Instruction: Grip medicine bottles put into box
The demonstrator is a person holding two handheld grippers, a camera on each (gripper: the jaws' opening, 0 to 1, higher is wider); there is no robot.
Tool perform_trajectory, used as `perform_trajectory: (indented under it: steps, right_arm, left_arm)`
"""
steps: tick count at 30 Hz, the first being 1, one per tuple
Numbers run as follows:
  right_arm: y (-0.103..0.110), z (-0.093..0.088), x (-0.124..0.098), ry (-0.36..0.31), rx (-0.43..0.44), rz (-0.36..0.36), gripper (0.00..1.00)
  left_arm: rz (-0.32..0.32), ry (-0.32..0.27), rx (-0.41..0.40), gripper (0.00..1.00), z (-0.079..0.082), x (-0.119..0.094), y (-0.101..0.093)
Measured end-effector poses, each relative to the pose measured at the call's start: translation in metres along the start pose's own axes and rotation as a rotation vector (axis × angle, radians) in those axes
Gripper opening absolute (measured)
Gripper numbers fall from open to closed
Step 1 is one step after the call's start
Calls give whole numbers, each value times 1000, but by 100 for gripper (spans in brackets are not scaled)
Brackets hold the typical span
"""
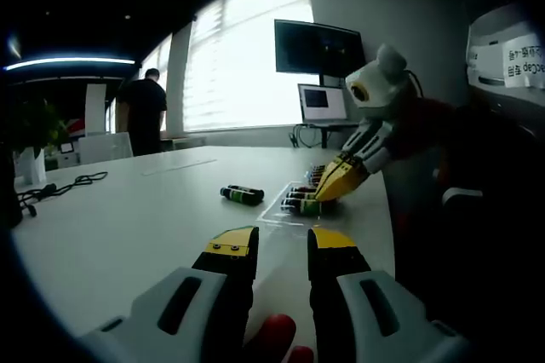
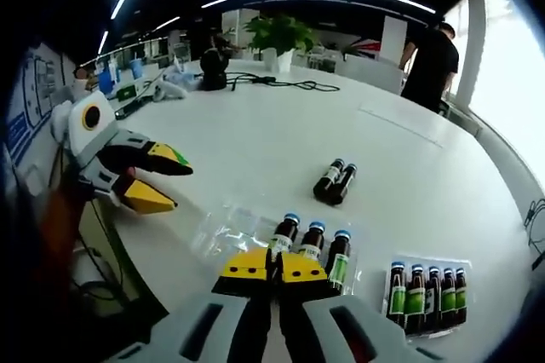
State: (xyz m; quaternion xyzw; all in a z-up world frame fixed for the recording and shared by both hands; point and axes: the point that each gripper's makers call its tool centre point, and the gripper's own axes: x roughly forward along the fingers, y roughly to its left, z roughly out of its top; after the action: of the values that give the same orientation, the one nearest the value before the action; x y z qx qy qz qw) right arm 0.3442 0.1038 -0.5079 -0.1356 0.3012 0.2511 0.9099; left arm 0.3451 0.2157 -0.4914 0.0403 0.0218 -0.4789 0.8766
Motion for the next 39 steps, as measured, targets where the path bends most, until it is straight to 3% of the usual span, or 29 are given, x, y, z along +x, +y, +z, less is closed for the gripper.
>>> perform_trajectory:
  steps: [16,39]
  right_arm:
    - [-10,18,-2,-58,-30,21,1]
    - [-55,45,9,-95,-39,-54,5]
  left_arm:
    - [0,0,0,17,0,0,0]
    - [1,0,-2,17,0,0,1]
